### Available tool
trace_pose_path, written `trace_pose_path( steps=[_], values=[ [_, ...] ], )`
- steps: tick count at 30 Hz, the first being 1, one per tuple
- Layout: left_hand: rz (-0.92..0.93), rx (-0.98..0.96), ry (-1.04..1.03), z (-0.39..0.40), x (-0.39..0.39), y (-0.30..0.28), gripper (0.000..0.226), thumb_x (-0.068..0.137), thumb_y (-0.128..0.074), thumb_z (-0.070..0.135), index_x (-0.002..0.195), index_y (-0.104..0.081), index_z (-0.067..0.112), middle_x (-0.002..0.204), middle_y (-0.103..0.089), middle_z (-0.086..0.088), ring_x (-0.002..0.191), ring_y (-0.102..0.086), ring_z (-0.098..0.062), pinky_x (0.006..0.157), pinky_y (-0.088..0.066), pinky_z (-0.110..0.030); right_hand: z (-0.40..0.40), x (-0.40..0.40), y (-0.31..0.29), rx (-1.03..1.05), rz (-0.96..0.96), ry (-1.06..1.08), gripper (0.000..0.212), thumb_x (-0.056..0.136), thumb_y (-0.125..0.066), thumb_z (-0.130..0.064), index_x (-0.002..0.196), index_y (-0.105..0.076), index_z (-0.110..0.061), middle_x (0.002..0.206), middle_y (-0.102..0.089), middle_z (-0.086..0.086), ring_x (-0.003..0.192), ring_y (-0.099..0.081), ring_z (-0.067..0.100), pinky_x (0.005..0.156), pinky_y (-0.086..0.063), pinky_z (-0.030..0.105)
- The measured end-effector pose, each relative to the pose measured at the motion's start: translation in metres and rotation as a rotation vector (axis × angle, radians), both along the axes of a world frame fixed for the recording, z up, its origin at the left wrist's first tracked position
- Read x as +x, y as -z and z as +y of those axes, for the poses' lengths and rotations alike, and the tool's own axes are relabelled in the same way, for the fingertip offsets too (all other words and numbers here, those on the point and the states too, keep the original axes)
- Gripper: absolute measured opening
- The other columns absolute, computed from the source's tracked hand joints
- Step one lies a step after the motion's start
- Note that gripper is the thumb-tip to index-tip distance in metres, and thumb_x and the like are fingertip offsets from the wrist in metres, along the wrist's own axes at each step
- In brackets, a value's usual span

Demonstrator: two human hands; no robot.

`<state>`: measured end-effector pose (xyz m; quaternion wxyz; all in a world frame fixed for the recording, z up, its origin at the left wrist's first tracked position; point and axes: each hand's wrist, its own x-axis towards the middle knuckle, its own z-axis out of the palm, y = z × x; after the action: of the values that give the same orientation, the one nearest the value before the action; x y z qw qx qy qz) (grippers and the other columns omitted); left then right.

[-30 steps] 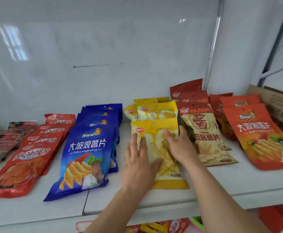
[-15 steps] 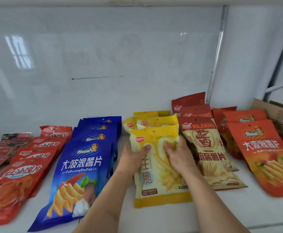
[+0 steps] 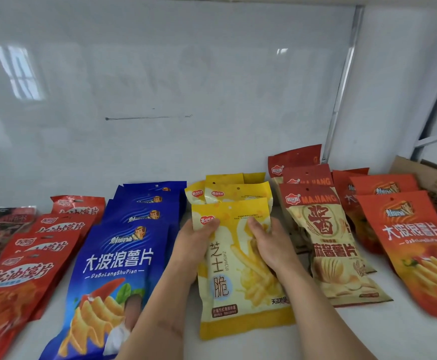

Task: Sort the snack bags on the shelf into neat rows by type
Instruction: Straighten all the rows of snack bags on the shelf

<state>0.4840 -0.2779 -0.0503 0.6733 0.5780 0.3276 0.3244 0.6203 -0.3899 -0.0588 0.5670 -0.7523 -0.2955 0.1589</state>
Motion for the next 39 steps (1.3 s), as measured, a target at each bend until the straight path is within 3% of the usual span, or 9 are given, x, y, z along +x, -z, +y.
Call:
trace_pose_path(
  steps=[5,8,14,21,24,28,35,39],
  values=[
    [-0.072,-0.045,-0.031,0.009,0.006,-0.012,0.022,0.092,-0.071,0.031,0.112,-0.065,0.024,0.095,-0.079,0.000,0.081,-0.078,-0.020,0.068,-0.062,-0.037,0.002,0.004,0.003,0.015,0.019,-0.005,0.037,0.094,-0.057,-0.056,0.117,-0.052,-0.028,0.102,-0.060,-0.021,0.090,-0.058,0.000,0.071,-0.043,0.026],
    [-0.099,-0.103,0.012,0.010,0.007,-0.017,0.027,0.092,-0.070,0.032,0.113,-0.069,0.016,0.097,-0.079,-0.007,0.085,-0.077,-0.027,0.073,-0.062,-0.041,0.000,0.004,0.006,0.047,-0.022,0.015,0.030,0.094,-0.060,-0.050,0.114,-0.055,-0.028,0.102,-0.064,-0.018,0.091,-0.060,-0.001,0.069,-0.043,0.020],
    [-0.188,-0.126,0.006,0.010,0.012,-0.017,0.033,0.093,-0.066,0.038,0.112,-0.069,0.011,0.096,-0.079,-0.010,0.081,-0.077,-0.028,0.065,-0.061,-0.036,-0.005,0.005,0.004,0.169,-0.065,0.067,0.027,0.098,-0.056,-0.044,0.119,-0.056,-0.027,0.108,-0.062,-0.018,0.097,-0.056,-0.002,0.076,-0.041,0.021],
    [-0.012,-0.116,0.046,0.013,0.016,-0.012,0.025,0.093,-0.067,0.042,0.104,-0.067,0.019,0.087,-0.080,-0.007,0.073,-0.078,-0.025,0.059,-0.060,-0.033,0.000,0.013,0.012,0.034,-0.102,0.051,0.038,0.097,-0.049,-0.055,0.116,-0.061,-0.024,0.110,-0.065,-0.006,0.106,-0.060,0.017,0.082,-0.045,0.030],
    [0.048,-0.073,0.032,0.015,0.018,-0.007,0.022,0.094,-0.066,0.041,0.100,-0.066,0.020,0.083,-0.079,-0.004,0.072,-0.077,-0.022,0.061,-0.059,-0.033,0.003,0.017,0.017,-0.058,-0.095,0.070,0.054,0.093,-0.044,-0.068,0.130,-0.055,-0.030,0.136,-0.054,0.001,0.124,-0.053,0.024,0.100,-0.043,0.040],
    [0.170,0.085,-0.028,0.017,0.023,-0.003,0.033,0.094,-0.062,0.048,0.110,-0.064,0.020,0.087,-0.077,0.002,0.070,-0.075,-0.013,0.051,-0.051,-0.023,0.004,0.014,0.014,-0.096,-0.022,0.079,0.073,0.089,-0.042,-0.074,0.145,-0.044,-0.026,0.139,-0.056,-0.001,0.128,-0.053,0.025,0.104,-0.042,0.042],
    [0.283,0.285,-0.043,0.015,0.023,-0.001,0.028,0.097,-0.056,0.050,0.109,-0.061,0.025,0.089,-0.074,0.007,0.077,-0.072,-0.010,0.056,-0.049,-0.024,0.002,0.010,0.008,-0.169,-0.042,0.056,0.072,0.094,-0.046,-0.065,0.147,-0.040,-0.016,0.140,-0.056,0.004,0.130,-0.052,0.027,0.105,-0.041,0.041],
    [0.315,0.296,-0.069,0.012,0.021,-0.002,0.034,0.096,-0.057,0.051,0.113,-0.060,0.022,0.089,-0.073,0.006,0.078,-0.071,-0.011,0.060,-0.053,-0.028,0.000,0.006,0.006,-0.180,-0.030,0.060,0.072,0.093,-0.047,-0.066,0.145,-0.043,-0.017,0.139,-0.058,0.005,0.128,-0.053,0.028,0.105,-0.042,0.042]
  ],
)
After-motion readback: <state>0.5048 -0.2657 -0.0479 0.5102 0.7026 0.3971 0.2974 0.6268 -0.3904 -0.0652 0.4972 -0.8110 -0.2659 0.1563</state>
